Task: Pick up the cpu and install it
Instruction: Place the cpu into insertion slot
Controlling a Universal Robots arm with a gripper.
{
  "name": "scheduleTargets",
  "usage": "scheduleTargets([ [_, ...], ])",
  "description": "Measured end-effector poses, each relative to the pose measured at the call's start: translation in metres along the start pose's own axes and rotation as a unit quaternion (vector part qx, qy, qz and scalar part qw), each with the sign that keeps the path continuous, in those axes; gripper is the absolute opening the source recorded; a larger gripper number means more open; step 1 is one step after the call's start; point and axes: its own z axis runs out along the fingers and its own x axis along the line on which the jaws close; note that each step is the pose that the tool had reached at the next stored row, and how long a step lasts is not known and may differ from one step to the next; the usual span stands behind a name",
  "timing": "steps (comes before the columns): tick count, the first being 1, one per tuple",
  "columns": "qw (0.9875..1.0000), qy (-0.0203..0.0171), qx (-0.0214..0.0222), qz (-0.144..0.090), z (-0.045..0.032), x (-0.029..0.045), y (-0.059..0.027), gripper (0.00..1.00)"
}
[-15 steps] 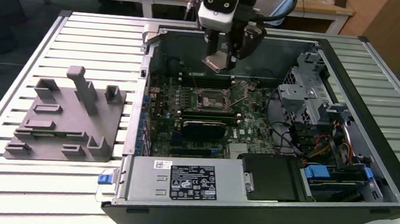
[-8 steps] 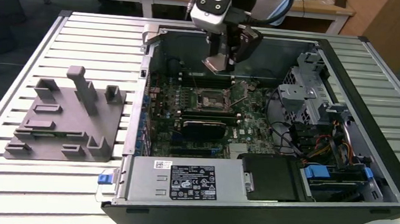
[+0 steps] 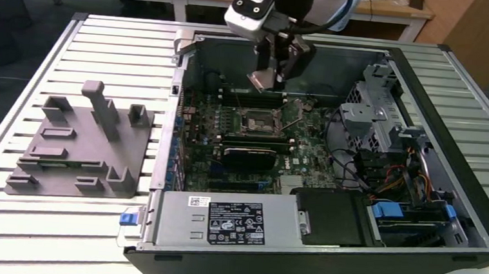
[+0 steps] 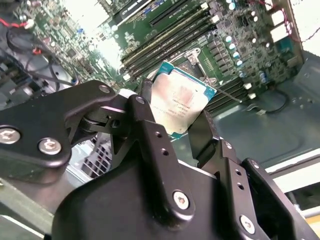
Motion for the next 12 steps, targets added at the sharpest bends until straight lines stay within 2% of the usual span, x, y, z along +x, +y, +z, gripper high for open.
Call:
scheduleTargets([
  [5,0.999,-0.0017,0.0001,0.045,0.0033,0.0,-0.0001,0.54],
  [8,0.9974,-0.0028,0.0003,0.071,0.0054,0.0001,-0.0002,0.54],
  [12,0.9946,-0.0041,0.0004,0.104,0.0086,0.0001,-0.0003,0.54],
])
